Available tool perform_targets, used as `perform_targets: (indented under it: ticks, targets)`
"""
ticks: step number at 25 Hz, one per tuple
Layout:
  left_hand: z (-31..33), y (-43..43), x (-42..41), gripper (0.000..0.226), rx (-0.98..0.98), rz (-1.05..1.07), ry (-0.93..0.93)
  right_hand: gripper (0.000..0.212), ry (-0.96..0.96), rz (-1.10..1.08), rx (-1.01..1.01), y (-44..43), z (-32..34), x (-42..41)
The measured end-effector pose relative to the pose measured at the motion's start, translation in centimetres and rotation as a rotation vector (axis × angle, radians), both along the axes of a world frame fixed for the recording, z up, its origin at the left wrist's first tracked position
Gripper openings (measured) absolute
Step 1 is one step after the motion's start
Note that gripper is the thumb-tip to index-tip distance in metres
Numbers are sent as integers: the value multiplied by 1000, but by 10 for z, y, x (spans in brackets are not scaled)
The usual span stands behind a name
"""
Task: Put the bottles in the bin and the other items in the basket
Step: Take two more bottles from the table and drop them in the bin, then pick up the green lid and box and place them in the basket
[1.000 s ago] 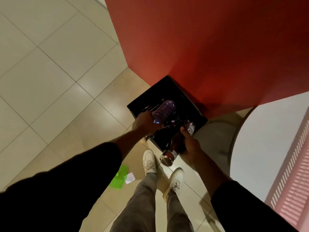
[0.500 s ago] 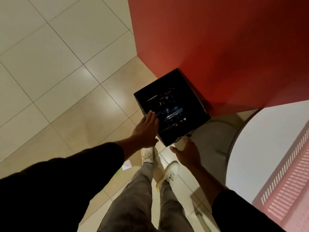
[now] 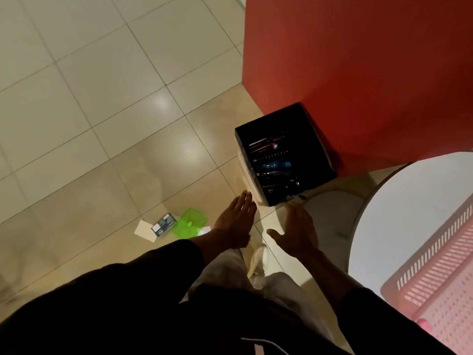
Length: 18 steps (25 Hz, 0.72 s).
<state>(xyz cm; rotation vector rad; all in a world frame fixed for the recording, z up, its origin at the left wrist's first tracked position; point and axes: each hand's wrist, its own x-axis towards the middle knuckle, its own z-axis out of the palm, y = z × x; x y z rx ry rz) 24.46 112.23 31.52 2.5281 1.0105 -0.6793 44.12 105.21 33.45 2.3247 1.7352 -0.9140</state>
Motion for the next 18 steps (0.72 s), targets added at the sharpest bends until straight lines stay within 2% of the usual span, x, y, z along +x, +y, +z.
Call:
perform_targets:
  ticks: [7, 12, 18]
  targets:
    - [30, -40, -31, 103, 143, 191, -20, 105, -48, 225, 9, -31, 7, -20]
    - [40, -115, -50, 104, 99, 339, -22, 102, -29, 238, 63, -81, 15, -40]
    - [43, -184, -103, 104, 65, 491, 3, 103, 11, 412, -30, -148, 8, -93]
